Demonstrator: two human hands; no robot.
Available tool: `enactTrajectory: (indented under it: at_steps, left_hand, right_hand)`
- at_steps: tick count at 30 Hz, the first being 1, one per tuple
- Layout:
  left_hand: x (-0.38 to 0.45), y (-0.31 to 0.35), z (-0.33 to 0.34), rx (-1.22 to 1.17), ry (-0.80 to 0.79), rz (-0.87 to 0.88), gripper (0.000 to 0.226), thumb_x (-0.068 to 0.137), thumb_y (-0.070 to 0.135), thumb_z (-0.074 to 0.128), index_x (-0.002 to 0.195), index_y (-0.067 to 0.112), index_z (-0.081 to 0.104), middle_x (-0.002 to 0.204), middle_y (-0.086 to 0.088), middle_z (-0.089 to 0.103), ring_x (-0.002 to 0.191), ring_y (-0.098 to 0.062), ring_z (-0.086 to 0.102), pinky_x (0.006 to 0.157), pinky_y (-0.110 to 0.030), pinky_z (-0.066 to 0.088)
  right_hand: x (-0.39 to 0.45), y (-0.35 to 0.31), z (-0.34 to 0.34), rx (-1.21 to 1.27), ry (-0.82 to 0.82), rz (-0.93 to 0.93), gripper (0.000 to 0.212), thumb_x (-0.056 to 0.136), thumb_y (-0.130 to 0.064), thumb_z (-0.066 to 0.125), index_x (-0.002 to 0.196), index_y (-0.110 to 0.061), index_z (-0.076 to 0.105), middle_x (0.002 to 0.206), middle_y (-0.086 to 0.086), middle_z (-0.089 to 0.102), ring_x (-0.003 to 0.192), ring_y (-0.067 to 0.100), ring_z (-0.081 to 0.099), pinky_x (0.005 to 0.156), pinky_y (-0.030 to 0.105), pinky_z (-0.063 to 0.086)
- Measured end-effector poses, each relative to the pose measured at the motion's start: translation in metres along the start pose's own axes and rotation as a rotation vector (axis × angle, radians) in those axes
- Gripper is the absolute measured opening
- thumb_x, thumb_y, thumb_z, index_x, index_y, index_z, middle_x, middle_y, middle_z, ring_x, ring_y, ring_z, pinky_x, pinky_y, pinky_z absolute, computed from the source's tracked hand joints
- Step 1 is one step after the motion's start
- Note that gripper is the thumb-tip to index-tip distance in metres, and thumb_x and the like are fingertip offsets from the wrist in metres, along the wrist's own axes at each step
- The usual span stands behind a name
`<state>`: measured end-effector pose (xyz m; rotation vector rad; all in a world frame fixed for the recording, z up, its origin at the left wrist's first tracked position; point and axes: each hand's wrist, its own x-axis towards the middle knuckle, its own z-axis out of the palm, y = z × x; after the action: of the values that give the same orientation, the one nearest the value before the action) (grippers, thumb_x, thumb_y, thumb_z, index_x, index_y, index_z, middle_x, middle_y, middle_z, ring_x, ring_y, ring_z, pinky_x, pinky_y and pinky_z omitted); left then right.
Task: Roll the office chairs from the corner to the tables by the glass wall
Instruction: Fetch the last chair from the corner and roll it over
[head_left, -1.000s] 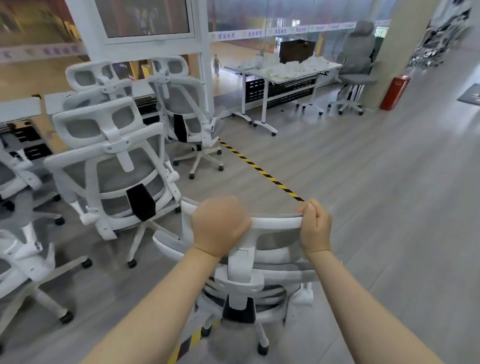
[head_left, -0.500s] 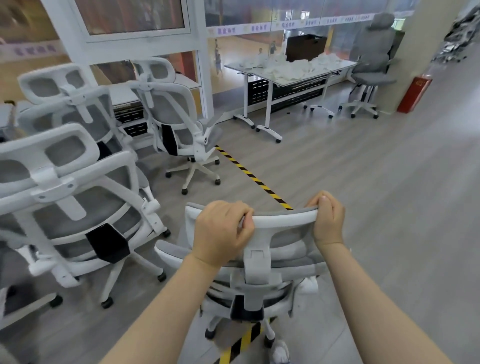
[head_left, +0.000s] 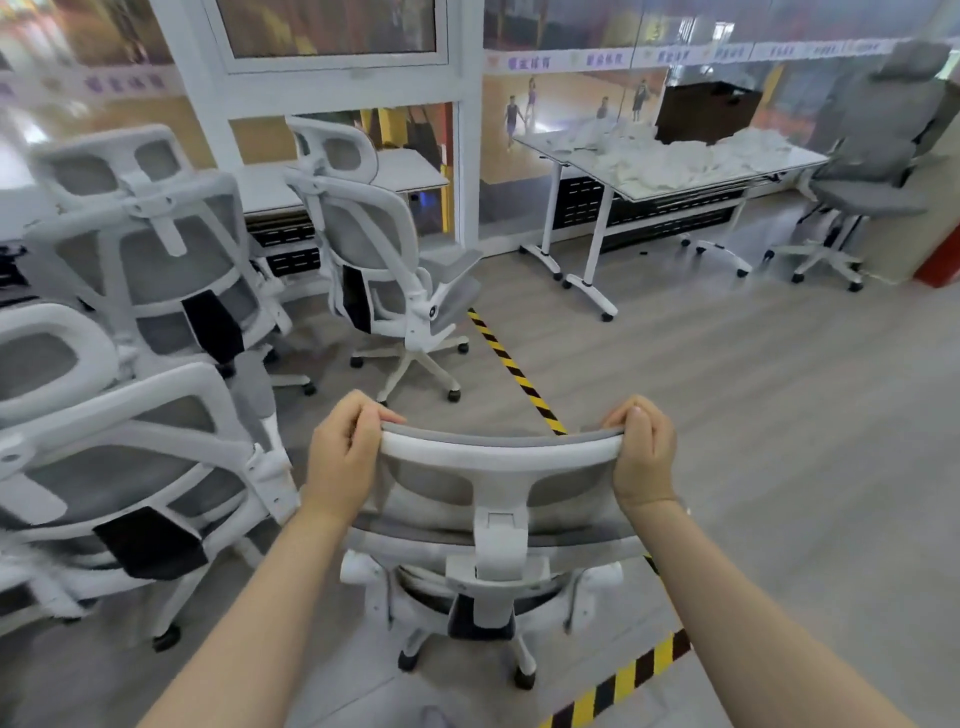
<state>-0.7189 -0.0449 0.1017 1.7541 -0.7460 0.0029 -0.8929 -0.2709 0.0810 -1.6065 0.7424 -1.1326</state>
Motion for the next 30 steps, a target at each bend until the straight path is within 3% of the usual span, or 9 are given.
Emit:
enactTrajectory:
  at_steps: [3, 6, 10, 13, 17, 23, 27, 30]
  left_hand:
    - [0.038, -0.009, 0.036, -0.158, 0.107, -0.088, 0.032, 0.088, 0.016, 0.037, 0.065, 0.005, 0.056, 0.067, -0.001, 0.058, 0.066, -0.011, 0.047, 0.064, -0.021, 0.038]
    - [0.082, -0.016, 0.067, -0.288, 0.170, -0.067, 0.027, 0.080, 0.004, 0.037, 0.057, 0.005, 0.051, 0.061, -0.016, 0.051, 0.061, -0.020, 0.045, 0.062, -0.027, 0.037]
    - [0.135, -0.037, 0.093, -0.320, 0.133, -0.028, 0.028, 0.078, 0.001, 0.036, 0.057, 0.009, 0.053, 0.058, -0.009, 0.053, 0.060, -0.029, 0.047, 0.061, -0.033, 0.039]
    - [0.171, -0.050, 0.107, -0.320, 0.103, -0.007, 0.032, 0.080, 0.001, 0.034, 0.060, 0.013, 0.057, 0.060, -0.005, 0.057, 0.061, -0.026, 0.050, 0.060, -0.030, 0.042]
    - [0.216, -0.062, 0.126, -0.327, 0.107, -0.041, 0.033, 0.079, 0.002, 0.033, 0.059, 0.012, 0.058, 0.058, -0.006, 0.058, 0.060, -0.023, 0.050, 0.061, -0.028, 0.042]
    - [0.265, -0.075, 0.151, -0.272, 0.206, -0.086, 0.036, 0.075, 0.003, 0.034, 0.055, 0.020, 0.057, 0.056, -0.006, 0.059, 0.058, -0.025, 0.050, 0.061, -0.034, 0.040]
    - [0.285, -0.081, 0.162, -0.244, 0.283, -0.094, 0.037, 0.074, 0.003, 0.034, 0.054, 0.023, 0.058, 0.056, -0.009, 0.059, 0.058, -0.033, 0.050, 0.059, -0.034, 0.040]
    - [0.300, -0.083, 0.172, -0.210, 0.368, -0.104, 0.036, 0.074, 0.002, 0.034, 0.053, 0.020, 0.057, 0.056, -0.010, 0.059, 0.057, -0.029, 0.049, 0.057, -0.030, 0.040]
  right_hand:
    - [0.049, 0.016, 0.012, 0.024, -0.036, -0.013, 0.030, 0.080, -0.021, 0.036, 0.055, -0.004, 0.043, 0.061, 0.029, 0.044, 0.059, 0.027, 0.040, 0.056, 0.033, 0.032]
    - [0.099, 0.030, 0.027, 0.050, -0.048, -0.028, 0.030, 0.079, -0.011, 0.034, 0.056, 0.003, 0.046, 0.060, 0.027, 0.046, 0.058, 0.023, 0.042, 0.055, 0.030, 0.033]
    - [0.160, 0.043, 0.046, 0.107, -0.084, -0.025, 0.028, 0.078, -0.005, 0.033, 0.057, 0.004, 0.049, 0.061, 0.023, 0.048, 0.059, 0.016, 0.045, 0.057, 0.024, 0.038]
    - [0.205, 0.053, 0.063, 0.111, -0.096, 0.002, 0.026, 0.077, -0.007, 0.034, 0.058, 0.001, 0.049, 0.064, 0.028, 0.046, 0.063, 0.020, 0.043, 0.057, 0.024, 0.037]
    - [0.258, 0.069, 0.086, 0.125, -0.097, 0.038, 0.026, 0.076, -0.010, 0.034, 0.059, 0.001, 0.050, 0.064, 0.019, 0.049, 0.064, 0.020, 0.045, 0.057, 0.022, 0.038]
    - [0.321, 0.087, 0.117, 0.170, -0.141, 0.025, 0.026, 0.077, -0.010, 0.033, 0.059, -0.005, 0.051, 0.065, 0.029, 0.048, 0.063, 0.020, 0.045, 0.057, 0.022, 0.039]
    - [0.356, 0.101, 0.136, 0.232, -0.224, 0.018, 0.027, 0.078, -0.009, 0.032, 0.059, -0.004, 0.050, 0.061, 0.023, 0.046, 0.059, 0.015, 0.043, 0.055, 0.022, 0.038]
    - [0.384, 0.113, 0.149, 0.262, -0.297, 0.018, 0.027, 0.077, -0.007, 0.032, 0.058, -0.004, 0.049, 0.058, 0.014, 0.046, 0.059, 0.015, 0.043, 0.056, 0.023, 0.037]
